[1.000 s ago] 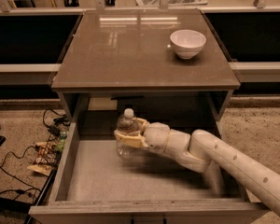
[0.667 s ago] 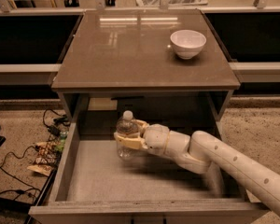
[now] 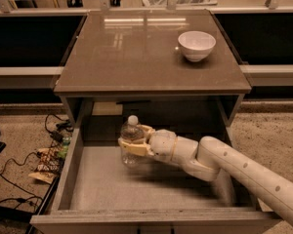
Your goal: Place water bottle into top drawer
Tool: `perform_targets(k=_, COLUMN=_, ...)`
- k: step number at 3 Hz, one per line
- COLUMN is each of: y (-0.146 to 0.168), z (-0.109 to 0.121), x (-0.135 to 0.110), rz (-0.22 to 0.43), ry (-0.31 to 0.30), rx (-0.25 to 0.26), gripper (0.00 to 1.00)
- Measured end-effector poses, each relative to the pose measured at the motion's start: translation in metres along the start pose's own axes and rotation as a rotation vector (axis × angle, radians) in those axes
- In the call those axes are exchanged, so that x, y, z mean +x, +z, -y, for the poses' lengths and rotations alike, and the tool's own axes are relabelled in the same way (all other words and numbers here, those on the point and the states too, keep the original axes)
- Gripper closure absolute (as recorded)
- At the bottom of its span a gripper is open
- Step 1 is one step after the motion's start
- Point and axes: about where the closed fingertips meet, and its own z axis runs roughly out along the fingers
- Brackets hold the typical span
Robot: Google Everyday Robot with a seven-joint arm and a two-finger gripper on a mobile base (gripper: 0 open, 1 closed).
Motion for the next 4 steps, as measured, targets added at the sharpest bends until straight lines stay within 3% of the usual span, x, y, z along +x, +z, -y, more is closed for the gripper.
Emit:
perform_targets(k=2, y=0.0033, z=-0.0021, x=-0.0010, rz=0.001, ry=-0.001, rx=-0.007, gripper=0.12)
perform_targets(k=3, y=0.0047, z=-0.0031, x=-0.0015, rz=0.002, ry=-0.001, rx=-0.010, gripper=0.00)
perform_targets(k=4, y=0.0047, z=-0.0031, x=-0.0015, rz=0.002, ry=-0.001, rx=-0.010, gripper=0.00)
